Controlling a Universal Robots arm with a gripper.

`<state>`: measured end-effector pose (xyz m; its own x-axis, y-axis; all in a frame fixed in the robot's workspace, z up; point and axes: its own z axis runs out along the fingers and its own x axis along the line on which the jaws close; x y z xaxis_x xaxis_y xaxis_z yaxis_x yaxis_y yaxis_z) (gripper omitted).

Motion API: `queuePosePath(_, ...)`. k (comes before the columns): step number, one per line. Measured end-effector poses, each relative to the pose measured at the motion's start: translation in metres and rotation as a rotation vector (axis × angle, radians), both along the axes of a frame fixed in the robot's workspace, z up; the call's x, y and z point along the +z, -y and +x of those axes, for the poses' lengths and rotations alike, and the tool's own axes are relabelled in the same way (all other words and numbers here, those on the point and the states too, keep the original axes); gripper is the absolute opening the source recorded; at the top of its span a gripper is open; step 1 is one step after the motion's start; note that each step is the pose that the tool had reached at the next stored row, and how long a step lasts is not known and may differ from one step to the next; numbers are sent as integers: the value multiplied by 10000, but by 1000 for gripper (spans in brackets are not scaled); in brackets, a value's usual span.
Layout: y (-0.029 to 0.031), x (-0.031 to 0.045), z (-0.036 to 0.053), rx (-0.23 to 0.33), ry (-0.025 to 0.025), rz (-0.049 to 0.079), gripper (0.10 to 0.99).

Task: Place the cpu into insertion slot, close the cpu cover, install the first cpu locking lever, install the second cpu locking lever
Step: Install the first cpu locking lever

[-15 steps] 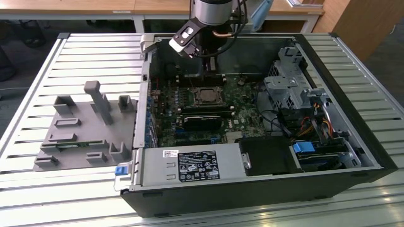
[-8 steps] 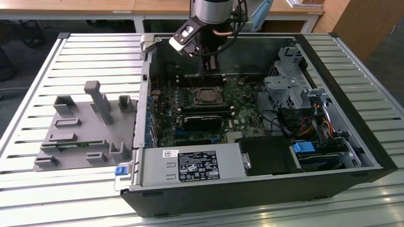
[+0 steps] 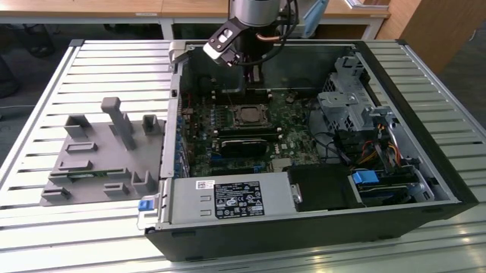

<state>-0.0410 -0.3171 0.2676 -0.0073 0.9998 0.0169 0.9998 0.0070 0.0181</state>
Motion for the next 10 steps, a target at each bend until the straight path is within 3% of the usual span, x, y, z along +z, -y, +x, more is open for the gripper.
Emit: queuePosePath(10,0,65,0,69,1,1,106)
